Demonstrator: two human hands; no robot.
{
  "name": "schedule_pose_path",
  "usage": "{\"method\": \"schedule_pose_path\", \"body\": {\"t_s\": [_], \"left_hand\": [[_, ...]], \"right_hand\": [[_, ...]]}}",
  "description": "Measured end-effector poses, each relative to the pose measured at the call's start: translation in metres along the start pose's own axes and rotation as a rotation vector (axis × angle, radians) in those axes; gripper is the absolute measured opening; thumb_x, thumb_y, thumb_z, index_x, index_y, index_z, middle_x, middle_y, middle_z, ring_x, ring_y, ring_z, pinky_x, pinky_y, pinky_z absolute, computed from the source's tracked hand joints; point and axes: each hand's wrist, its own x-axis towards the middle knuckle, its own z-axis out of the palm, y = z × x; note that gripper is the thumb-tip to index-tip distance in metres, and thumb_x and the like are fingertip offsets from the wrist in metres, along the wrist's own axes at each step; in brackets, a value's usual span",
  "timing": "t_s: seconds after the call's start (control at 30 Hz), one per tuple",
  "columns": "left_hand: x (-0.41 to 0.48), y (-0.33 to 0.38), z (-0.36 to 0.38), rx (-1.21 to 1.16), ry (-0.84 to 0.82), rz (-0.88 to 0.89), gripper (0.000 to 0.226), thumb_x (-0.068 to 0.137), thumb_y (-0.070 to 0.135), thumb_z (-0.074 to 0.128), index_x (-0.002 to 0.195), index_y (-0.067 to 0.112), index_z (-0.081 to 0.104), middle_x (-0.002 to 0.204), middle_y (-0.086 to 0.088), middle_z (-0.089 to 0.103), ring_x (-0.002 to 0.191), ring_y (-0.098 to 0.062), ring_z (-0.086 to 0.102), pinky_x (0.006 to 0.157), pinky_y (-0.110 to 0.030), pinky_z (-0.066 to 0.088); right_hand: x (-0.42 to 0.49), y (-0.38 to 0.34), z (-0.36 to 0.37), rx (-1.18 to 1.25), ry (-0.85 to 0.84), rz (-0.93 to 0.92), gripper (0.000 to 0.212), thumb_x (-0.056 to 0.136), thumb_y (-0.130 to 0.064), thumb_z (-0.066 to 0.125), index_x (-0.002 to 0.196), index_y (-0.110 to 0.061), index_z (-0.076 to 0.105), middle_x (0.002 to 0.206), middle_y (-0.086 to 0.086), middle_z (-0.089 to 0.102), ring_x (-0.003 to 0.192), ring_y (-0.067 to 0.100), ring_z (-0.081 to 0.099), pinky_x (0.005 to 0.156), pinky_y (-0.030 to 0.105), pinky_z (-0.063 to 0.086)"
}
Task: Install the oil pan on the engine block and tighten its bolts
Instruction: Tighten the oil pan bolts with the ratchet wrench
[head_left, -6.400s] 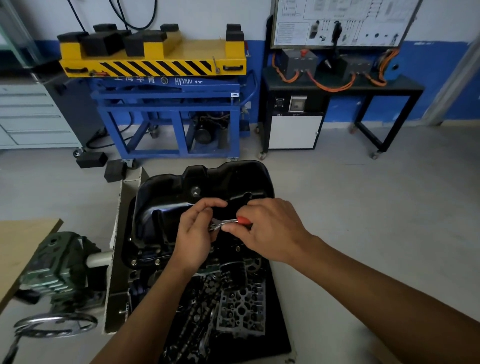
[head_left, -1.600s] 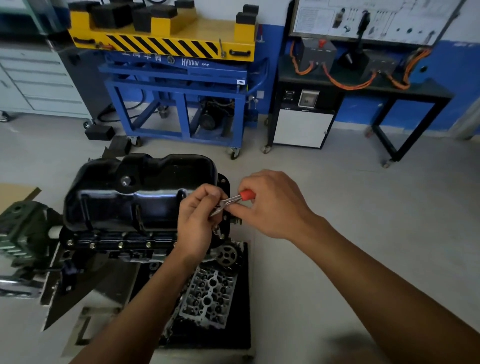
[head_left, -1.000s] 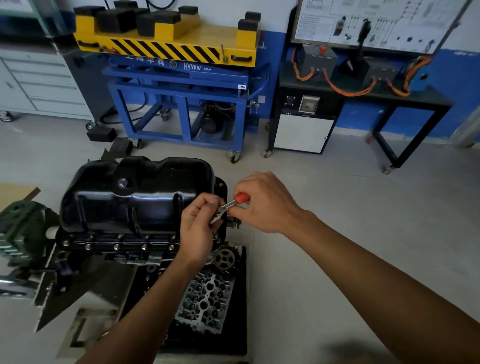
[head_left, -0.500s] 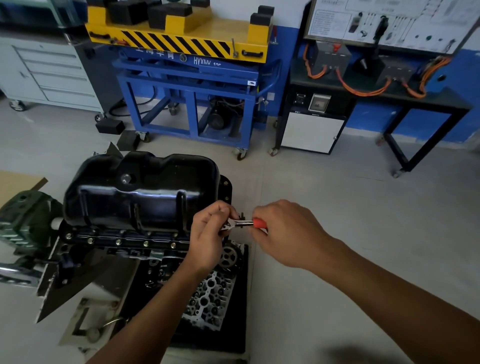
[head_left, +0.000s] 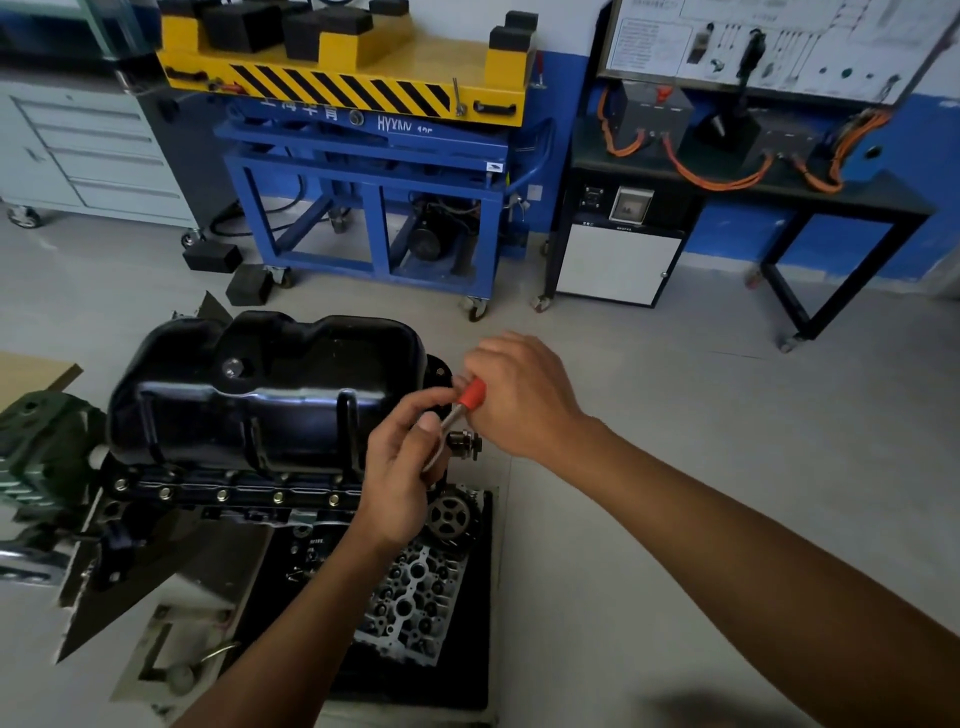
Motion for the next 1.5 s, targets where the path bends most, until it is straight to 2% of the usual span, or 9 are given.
{"method": "schedule_pose_path", "body": {"t_s": [0.2, 0.33, 0.43, 0.53, 0.7, 0.9, 1.0, 1.43, 1.5], "left_hand": [[0.002, -0.007, 0.003, -0.016, 0.050, -0.019, 0.034, 0.084, 0.035, 0.055, 0.104, 0.012, 0.070, 0.049, -0.007, 0.042, 0.041, -0.027, 0.025, 0.043, -0.031, 0.020], [0.000, -0.006, 0.001, 0.004, 0.042, -0.025, 0.032, 0.084, 0.032, 0.054, 0.097, 0.007, 0.068, 0.052, 0.007, 0.055, 0.044, -0.004, 0.040, 0.046, -0.020, 0.031], [0.000, 0.001, 0.003, 0.034, 0.004, -0.041, 0.026, 0.089, 0.021, 0.050, 0.085, -0.001, 0.065, 0.049, 0.007, 0.051, 0.044, -0.004, 0.039, 0.046, -0.020, 0.029], [-0.001, 0.013, 0.003, 0.019, -0.053, -0.059, 0.039, 0.088, 0.027, 0.057, 0.086, -0.012, 0.060, 0.051, 0.002, 0.037, 0.046, -0.011, 0.027, 0.046, -0.029, 0.019], [0.027, 0.040, 0.001, 0.019, -0.103, -0.036, 0.019, 0.090, 0.019, 0.054, 0.090, 0.005, 0.067, 0.054, 0.003, 0.039, 0.051, -0.012, 0.032, 0.050, -0.025, 0.026], [0.044, 0.033, -0.001, 0.239, -0.207, -0.041, 0.026, 0.101, 0.000, 0.048, 0.089, 0.012, 0.068, 0.053, 0.008, 0.045, 0.052, -0.006, 0.038, 0.053, -0.019, 0.033], [0.048, 0.031, -0.003, 0.261, -0.247, -0.055, 0.022, 0.099, 0.008, 0.049, 0.090, 0.011, 0.068, 0.055, 0.009, 0.046, 0.054, -0.007, 0.039, 0.054, -0.019, 0.034], [0.054, 0.022, -0.006, 0.258, -0.166, -0.051, 0.031, 0.107, 0.008, 0.040, 0.088, 0.011, 0.064, 0.063, -0.026, 0.041, 0.055, -0.023, 0.036, 0.050, -0.022, 0.034], [0.054, 0.021, -0.005, 0.252, -0.170, -0.063, 0.030, 0.107, 0.008, 0.040, 0.089, 0.010, 0.063, 0.063, -0.023, 0.041, 0.055, -0.023, 0.035, 0.049, -0.022, 0.033]], "right_hand": [[-0.024, -0.009, -0.013, -0.090, -0.001, 0.148, 0.032, 0.078, -0.018, 0.072, 0.061, -0.021, 0.046, 0.063, 0.002, 0.057, 0.061, 0.026, 0.053, 0.059, 0.029, 0.029], [-0.037, -0.014, -0.011, -0.154, 0.024, 0.221, 0.030, 0.083, -0.023, 0.068, 0.061, -0.021, 0.048, 0.066, 0.002, 0.060, 0.061, 0.026, 0.054, 0.062, 0.031, 0.030], [-0.031, -0.016, -0.013, -0.134, -0.061, 0.218, 0.028, 0.088, -0.027, 0.063, 0.068, -0.022, 0.044, 0.073, -0.001, 0.054, 0.074, 0.024, 0.054, 0.068, 0.034, 0.033], [-0.020, -0.016, -0.019, -0.106, -0.082, 0.217, 0.029, 0.085, -0.025, 0.067, 0.068, -0.022, 0.044, 0.074, -0.003, 0.050, 0.080, 0.023, 0.052, 0.071, 0.036, 0.039], [-0.004, -0.014, -0.036, -0.052, 0.137, 0.271, 0.048, 0.081, -0.024, 0.074, 0.057, -0.028, 0.033, 0.064, -0.008, 0.043, 0.068, 0.017, 0.043, 0.061, 0.032, 0.033], [-0.013, -0.005, -0.034, -0.098, 0.065, 0.336, 0.035, 0.082, -0.028, 0.074, 0.064, -0.023, 0.046, 0.070, -0.004, 0.052, 0.073, 0.021, 0.053, 0.061, 0.032, 0.033], [-0.013, -0.004, -0.029, -0.083, 0.060, 0.365, 0.031, 0.082, -0.030, 0.075, 0.066, -0.023, 0.049, 0.072, -0.001, 0.058, 0.073, 0.019, 0.052, 0.061, 0.032, 0.034], [-0.016, -0.004, -0.021, -0.092, 0.059, 0.373, 0.021, 0.085, -0.030, 0.071, 0.070, -0.017, 0.061, 0.072, 0.000, 0.060, 0.072, 0.021, 0.054, 0.061, 0.032, 0.035], [-0.017, -0.003, -0.021, -0.090, 0.053, 0.372, 0.021, 0.085, -0.030, 0.071, 0.070, -0.018, 0.060, 0.073, -0.001, 0.061, 0.072, 0.021, 0.054, 0.061, 0.031, 0.034]]}}
